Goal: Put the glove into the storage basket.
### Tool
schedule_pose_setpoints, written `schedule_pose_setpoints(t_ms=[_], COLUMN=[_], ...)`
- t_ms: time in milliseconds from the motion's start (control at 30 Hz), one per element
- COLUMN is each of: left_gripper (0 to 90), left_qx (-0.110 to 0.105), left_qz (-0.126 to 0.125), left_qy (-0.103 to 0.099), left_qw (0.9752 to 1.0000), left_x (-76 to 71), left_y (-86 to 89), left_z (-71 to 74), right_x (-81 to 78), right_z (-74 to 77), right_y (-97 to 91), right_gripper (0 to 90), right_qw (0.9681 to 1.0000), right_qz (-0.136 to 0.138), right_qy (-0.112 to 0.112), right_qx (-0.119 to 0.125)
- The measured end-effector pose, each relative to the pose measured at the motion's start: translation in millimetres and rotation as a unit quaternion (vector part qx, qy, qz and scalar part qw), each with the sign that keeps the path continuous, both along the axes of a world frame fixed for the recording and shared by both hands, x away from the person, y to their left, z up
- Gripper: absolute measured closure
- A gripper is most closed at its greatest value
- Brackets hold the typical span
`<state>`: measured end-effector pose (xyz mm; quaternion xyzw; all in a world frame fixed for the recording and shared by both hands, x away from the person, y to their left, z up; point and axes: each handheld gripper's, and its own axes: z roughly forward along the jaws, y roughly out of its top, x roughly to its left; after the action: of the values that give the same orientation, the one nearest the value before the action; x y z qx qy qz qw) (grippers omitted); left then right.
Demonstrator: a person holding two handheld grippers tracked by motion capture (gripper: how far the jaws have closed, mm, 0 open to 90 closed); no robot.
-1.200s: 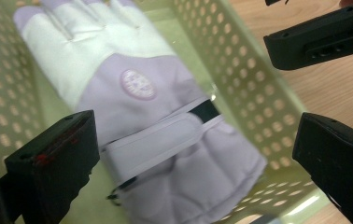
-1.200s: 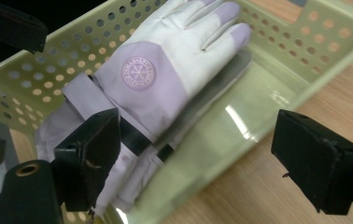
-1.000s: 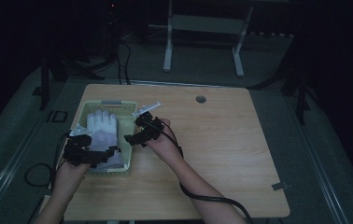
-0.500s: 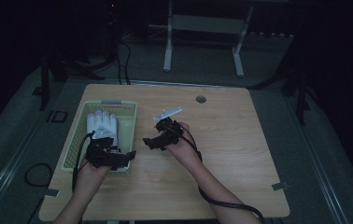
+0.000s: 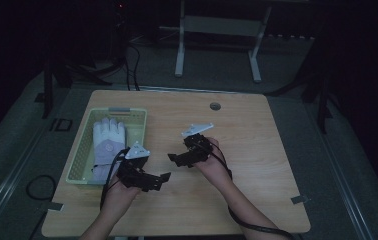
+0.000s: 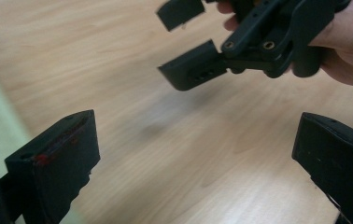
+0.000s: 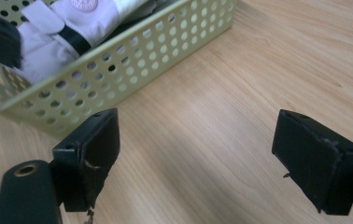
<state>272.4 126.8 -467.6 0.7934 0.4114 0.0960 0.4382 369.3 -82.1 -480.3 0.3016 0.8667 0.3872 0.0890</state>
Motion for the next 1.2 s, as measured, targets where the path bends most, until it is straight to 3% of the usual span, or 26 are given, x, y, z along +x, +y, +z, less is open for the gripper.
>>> schedule_pose_setpoints(t_ms=[67, 233, 267, 333, 700, 1033, 1200], left_gripper=[0.9, 0.9, 0.9, 0.9, 0.9, 0.9, 0.9], left_qx=[-0.005, -0.005, -0.017, -0.018, -0.007, 0.003, -0.008], left_qz=[-0.022, -0.042, -0.051, -0.06, -0.108, -0.138, -0.149], left_qy=[0.002, 0.0, -0.004, -0.005, 0.013, 0.025, 0.024], left_qw=[0.9997, 0.9991, 0.9986, 0.998, 0.994, 0.9901, 0.9885], left_x=[-0.6, -2.8, -4.5, -5.7, -6.4, -8.3, -9.6], left_y=[-11.8, -24.2, -29.9, -36.2, -70.6, -87.4, -92.9], left_z=[-8.3, -16.0, -19.9, -24.3, -51.9, -71.0, -79.4], right_x=[-3.0, -6.2, -7.2, -8.4, -16.1, -22.5, -27.5], right_z=[-1.5, -6.3, -8.5, -11.1, -37.8, -52.8, -59.0], right_y=[-6.0, -20.2, -28.7, -36.9, -69.3, -85.1, -94.8], right_gripper=[15.1, 15.1, 15.1, 15.2, 15.5, 15.3, 15.0], right_qw=[1.0, 1.0, 1.0, 0.9999, 0.9999, 0.9999, 1.0], right_qz=[0.001, -0.003, -0.006, -0.01, -0.01, -0.01, -0.005], right_qy=[-0.003, -0.006, -0.005, -0.004, 0.008, 0.01, 0.003], right_qx=[-0.003, -0.003, 0.001, 0.006, 0.011, 0.008, 0.008])
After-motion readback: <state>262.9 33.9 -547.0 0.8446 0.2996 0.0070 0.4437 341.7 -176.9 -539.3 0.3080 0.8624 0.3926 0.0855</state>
